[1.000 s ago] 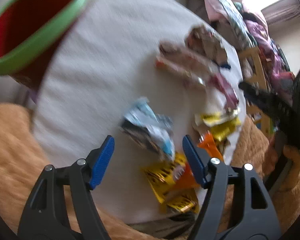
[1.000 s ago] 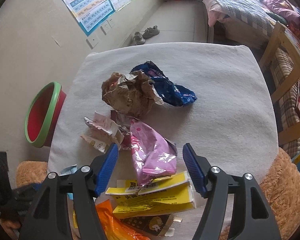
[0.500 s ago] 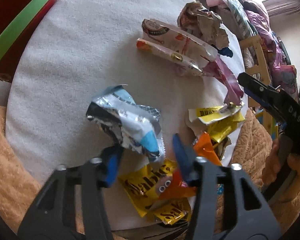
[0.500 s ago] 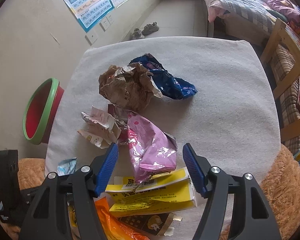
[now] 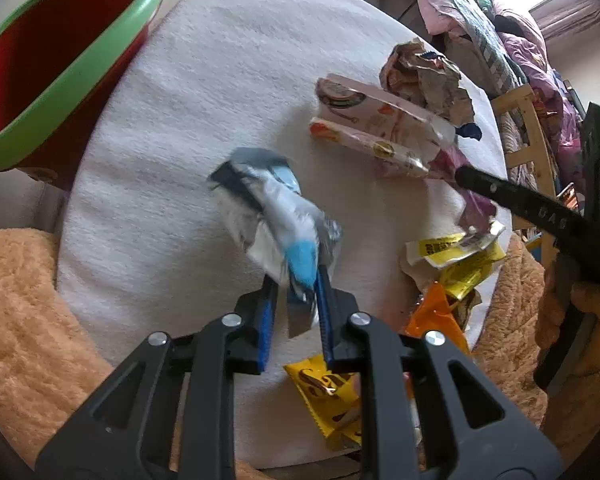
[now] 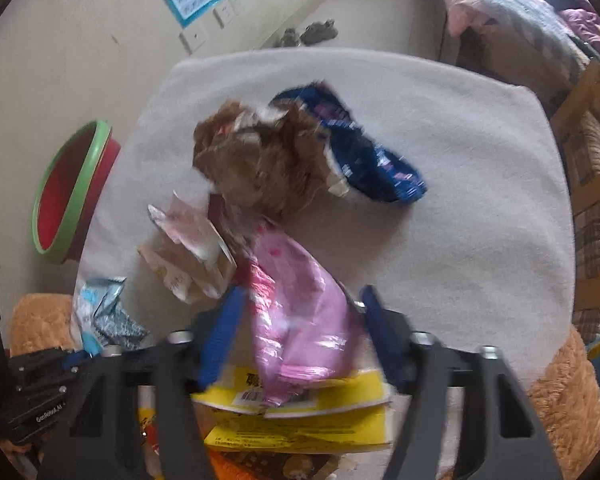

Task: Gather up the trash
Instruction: 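Grasp the crumpled blue-and-white wrapper with the left tool, then grasp the pink-purple snack wrapper with the right tool while the left tool lifts the blue wrapper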

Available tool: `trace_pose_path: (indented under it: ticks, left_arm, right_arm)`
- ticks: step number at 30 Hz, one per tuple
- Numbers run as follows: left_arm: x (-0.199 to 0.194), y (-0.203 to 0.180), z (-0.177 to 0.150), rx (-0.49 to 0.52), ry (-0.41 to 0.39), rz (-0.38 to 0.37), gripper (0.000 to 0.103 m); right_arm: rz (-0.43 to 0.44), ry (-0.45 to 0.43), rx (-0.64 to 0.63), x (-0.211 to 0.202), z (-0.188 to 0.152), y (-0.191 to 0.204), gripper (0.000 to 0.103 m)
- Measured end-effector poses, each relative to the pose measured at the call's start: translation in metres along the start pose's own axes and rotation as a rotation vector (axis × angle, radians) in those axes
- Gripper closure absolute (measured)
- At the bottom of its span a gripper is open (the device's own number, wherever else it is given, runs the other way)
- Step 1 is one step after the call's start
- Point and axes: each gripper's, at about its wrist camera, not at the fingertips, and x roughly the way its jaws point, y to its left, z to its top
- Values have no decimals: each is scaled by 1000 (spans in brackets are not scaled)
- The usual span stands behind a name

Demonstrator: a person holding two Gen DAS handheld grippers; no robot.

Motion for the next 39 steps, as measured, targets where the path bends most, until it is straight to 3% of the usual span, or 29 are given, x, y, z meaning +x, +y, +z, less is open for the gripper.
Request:
trace_pose_path:
  ticks: [5, 13, 17, 22, 27, 39]
  left_arm:
    - [-1, 3, 2, -9, -12, 14, 84]
    - [-9, 10, 4, -20, -50, 12, 68]
    - [-6, 14, 8, -23, -47, 24, 67]
    - [1, 13, 14, -14, -43, 35, 67]
    - [4, 12, 14, -6, -42, 35, 75]
    - [-36, 26, 20, -25, -206, 63, 77]
  right_arm:
    - [40, -15, -4, -9, -9, 8, 74]
    - [83, -92, 36, -39, -7, 8, 76]
    - [89, -146, 60, -53, -7, 6, 76]
    - [97, -155, 73, -54, -7, 7, 76]
    - [106, -151, 66, -53, -8, 12, 76]
    - [116, -144, 54, -50, -8, 16, 76]
